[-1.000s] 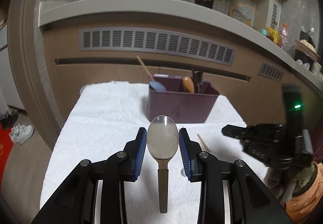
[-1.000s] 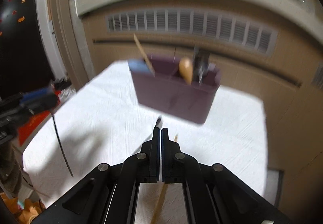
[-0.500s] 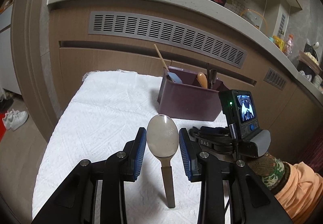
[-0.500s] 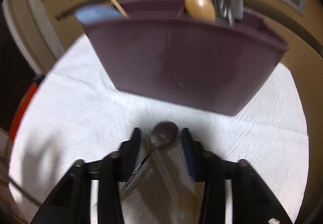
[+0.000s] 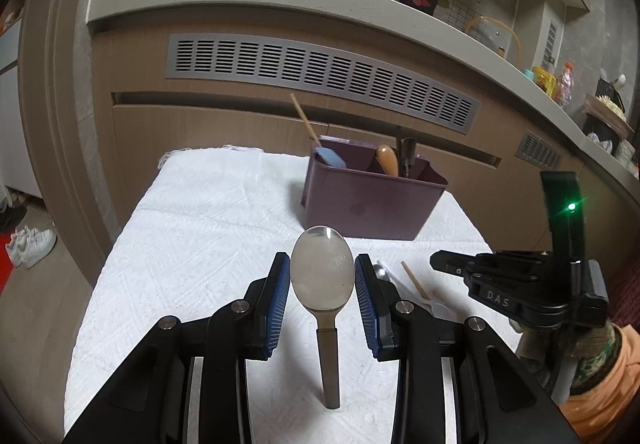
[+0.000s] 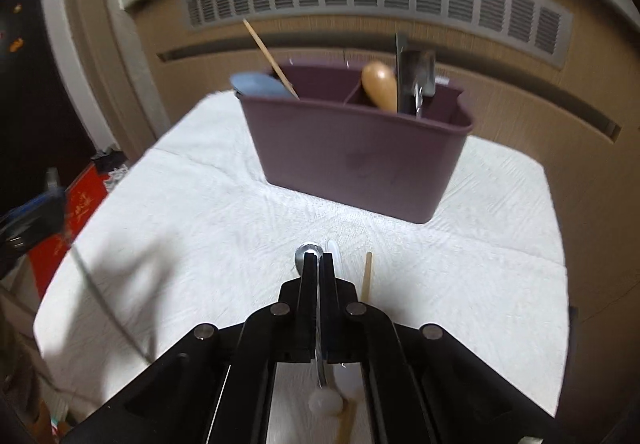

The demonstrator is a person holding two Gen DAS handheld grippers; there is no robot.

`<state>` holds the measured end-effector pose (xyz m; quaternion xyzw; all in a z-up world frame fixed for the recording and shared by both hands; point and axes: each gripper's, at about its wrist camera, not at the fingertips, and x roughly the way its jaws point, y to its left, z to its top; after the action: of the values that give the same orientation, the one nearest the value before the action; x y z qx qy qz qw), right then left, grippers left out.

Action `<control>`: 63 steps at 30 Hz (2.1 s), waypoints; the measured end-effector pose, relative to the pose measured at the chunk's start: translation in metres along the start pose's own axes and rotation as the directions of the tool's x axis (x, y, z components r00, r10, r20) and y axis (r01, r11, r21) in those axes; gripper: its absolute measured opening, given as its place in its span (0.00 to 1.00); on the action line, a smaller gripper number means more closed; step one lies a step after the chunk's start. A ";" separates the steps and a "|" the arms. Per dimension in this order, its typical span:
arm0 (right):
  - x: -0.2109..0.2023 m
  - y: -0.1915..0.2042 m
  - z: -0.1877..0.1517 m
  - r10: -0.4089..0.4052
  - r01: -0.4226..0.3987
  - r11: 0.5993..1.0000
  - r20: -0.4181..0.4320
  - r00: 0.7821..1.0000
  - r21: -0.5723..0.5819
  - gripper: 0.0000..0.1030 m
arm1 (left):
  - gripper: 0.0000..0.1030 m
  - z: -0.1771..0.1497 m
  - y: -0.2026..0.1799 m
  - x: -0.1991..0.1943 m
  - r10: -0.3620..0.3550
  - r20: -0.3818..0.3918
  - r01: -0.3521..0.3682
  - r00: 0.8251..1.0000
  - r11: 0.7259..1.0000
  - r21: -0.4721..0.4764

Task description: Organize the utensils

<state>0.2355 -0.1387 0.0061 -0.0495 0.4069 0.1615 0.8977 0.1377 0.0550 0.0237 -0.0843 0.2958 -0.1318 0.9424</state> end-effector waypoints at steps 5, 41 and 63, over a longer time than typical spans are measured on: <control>0.006 0.007 -0.001 0.075 -0.076 0.993 -0.018 0.997 -0.095 0.12 | 0.33 0.001 -0.012 -0.005 0.004 0.004 -0.004 1.000 1.000 0.013; 0.039 0.017 -0.010 0.011 -0.022 0.971 -0.050 0.999 -0.238 0.21 | 0.33 0.000 0.011 -0.007 0.020 0.026 -0.019 0.999 0.999 -0.033; -0.132 -0.020 0.113 0.018 0.050 0.987 0.419 0.908 -0.152 0.21 | 0.33 0.170 -0.066 -0.003 0.034 0.263 -0.087 0.964 0.977 0.194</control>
<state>0.2418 -0.1653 0.1788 -0.0887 0.1903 0.1930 0.9585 0.2203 0.0068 0.1790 0.0053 0.1577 -0.1204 0.9801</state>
